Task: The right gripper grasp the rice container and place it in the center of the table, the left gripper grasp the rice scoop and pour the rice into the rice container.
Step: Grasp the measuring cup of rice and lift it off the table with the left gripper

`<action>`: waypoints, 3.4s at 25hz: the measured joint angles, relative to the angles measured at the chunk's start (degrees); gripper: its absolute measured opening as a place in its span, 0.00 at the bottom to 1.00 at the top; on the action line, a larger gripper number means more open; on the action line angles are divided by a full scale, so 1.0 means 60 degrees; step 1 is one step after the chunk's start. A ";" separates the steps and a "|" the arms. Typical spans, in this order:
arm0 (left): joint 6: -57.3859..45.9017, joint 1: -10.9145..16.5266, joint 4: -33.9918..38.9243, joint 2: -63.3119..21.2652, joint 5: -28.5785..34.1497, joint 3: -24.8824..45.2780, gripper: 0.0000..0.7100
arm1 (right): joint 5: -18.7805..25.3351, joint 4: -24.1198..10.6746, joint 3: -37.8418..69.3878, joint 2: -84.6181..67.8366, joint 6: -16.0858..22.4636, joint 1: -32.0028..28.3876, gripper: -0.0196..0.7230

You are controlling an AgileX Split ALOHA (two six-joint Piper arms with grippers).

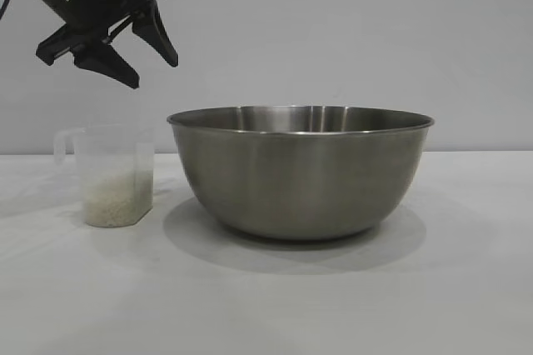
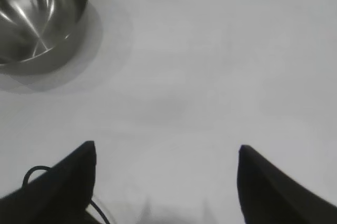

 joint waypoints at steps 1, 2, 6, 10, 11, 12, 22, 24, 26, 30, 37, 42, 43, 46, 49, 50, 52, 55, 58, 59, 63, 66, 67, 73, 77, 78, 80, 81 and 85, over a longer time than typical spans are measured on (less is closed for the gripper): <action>0.0000 0.0000 0.0000 0.0000 0.0000 0.0000 0.56 | -0.0093 0.0000 0.0216 -0.0421 0.0000 0.0000 0.67; 0.0000 0.0000 0.0000 0.0000 0.0000 0.0000 0.56 | -0.0136 0.0000 0.0370 -0.0811 0.0000 0.0000 0.67; 0.0000 0.0000 0.0000 0.0000 -0.0006 0.0000 0.56 | -0.0173 0.0000 0.0894 -0.1983 0.0000 0.0000 0.67; 0.0000 0.0000 0.0000 0.0000 -0.0006 0.0000 0.56 | -0.0173 0.0000 0.1116 -0.2132 0.0000 0.0000 0.67; 0.0000 0.0000 0.0000 0.0000 -0.0006 0.0000 0.56 | -0.0197 0.0000 0.1137 -0.2132 0.0000 0.0000 0.67; 0.0000 0.0000 0.0000 0.0000 0.0012 0.0000 0.56 | -0.0265 -0.0007 0.1159 -0.2132 0.0000 0.0000 0.67; 0.0019 0.0000 0.0000 0.0000 0.0113 0.0000 0.56 | -0.0459 -0.0094 0.1294 -0.2132 0.0000 0.0000 0.67; 0.0019 0.0000 0.0041 0.0000 0.0194 0.0000 0.56 | -0.0459 -0.0101 0.1294 -0.2132 0.0000 0.0000 0.67; 0.0232 0.0000 0.0085 0.0000 0.0237 0.0000 0.56 | -0.0479 -0.0101 0.1294 -0.2132 0.0000 0.0000 0.67; 0.1142 0.0000 0.0357 -0.0036 0.0257 0.0000 0.56 | -0.0479 -0.0101 0.1294 -0.2132 0.0000 0.0000 0.67; 0.1309 0.0000 0.2621 -0.1377 0.0359 0.0000 0.56 | -0.0479 -0.0101 0.1294 -0.2132 0.0000 0.0000 0.67; 0.0134 0.0000 0.4073 -0.2698 0.0660 0.0000 0.56 | -0.0479 -0.0116 0.1294 -0.2132 0.0000 0.0000 0.67; -0.0366 0.0000 0.4390 -0.2901 0.0817 0.0000 0.56 | -0.0479 -0.0116 0.1294 -0.2132 0.0000 0.0000 0.67; -0.1592 0.0000 0.5155 -0.3519 0.1513 0.0000 0.56 | -0.0479 -0.0116 0.1294 -0.2132 0.0000 0.0000 0.67; -0.2533 0.0000 0.5575 -0.4001 0.2429 0.0000 0.56 | -0.0479 -0.0116 0.1294 -0.2132 0.0000 0.0000 0.67; -0.2811 0.0000 0.5661 -0.4104 0.2727 0.0000 0.56 | -0.0479 -0.0116 0.1294 -0.2132 0.0000 0.0000 0.67; -0.3263 0.0000 0.5880 -0.4282 0.3235 0.0000 0.56 | -0.0479 -0.0116 0.1294 -0.2132 0.0000 0.0000 0.67; -0.4344 0.0000 0.6672 -0.4499 0.3913 0.0000 0.56 | -0.0479 -0.0116 0.1294 -0.2132 0.0000 0.0000 0.67; -0.5713 0.0000 0.7999 -0.4724 0.4711 0.0000 0.56 | -0.0479 -0.0116 0.1294 -0.2132 0.0000 0.0000 0.67; -0.6161 0.0000 0.8498 -0.4825 0.4944 0.0000 0.56 | -0.0479 -0.0116 0.1294 -0.2132 0.0000 0.0000 0.67; -0.7518 0.0000 1.0417 -0.5059 0.6200 0.0000 0.56 | -0.0479 -0.0116 0.1294 -0.2132 0.0000 0.0000 0.67; -0.8337 0.0000 1.1866 -0.5180 0.6894 0.0000 0.56 | -0.0479 -0.0116 0.1294 -0.2132 0.0000 0.0000 0.67; -0.8574 0.0000 1.2303 -0.5242 0.6992 0.0000 0.56 | -0.0479 -0.0116 0.1294 -0.2132 0.0000 0.0000 0.67; -0.9537 0.0000 1.4090 -0.6146 0.6738 0.0000 0.56 | -0.0479 -0.0123 0.1294 -0.2132 0.0000 0.0000 0.67; -0.9610 0.0000 1.3993 -0.7002 0.5787 0.0155 0.56 | -0.0479 -0.0123 0.1294 -0.2132 0.0000 0.0000 0.67; -0.9608 0.0000 1.3977 -0.7208 0.5458 0.0360 0.56 | -0.0479 -0.0123 0.1294 -0.2132 0.0000 0.0000 0.67; -0.9632 0.0000 1.3958 -0.7670 0.4868 0.0950 0.56 | -0.0479 -0.0123 0.1294 -0.2132 0.0000 0.0000 0.67; -0.9632 0.0000 1.3941 -0.7849 0.4533 0.1248 0.56 | -0.0479 -0.0123 0.1294 -0.2132 0.0000 0.0000 0.67; -0.9673 0.0000 1.3771 -0.8693 0.2971 0.2852 0.56 | -0.0479 -0.0123 0.1294 -0.2132 0.0000 0.0000 0.67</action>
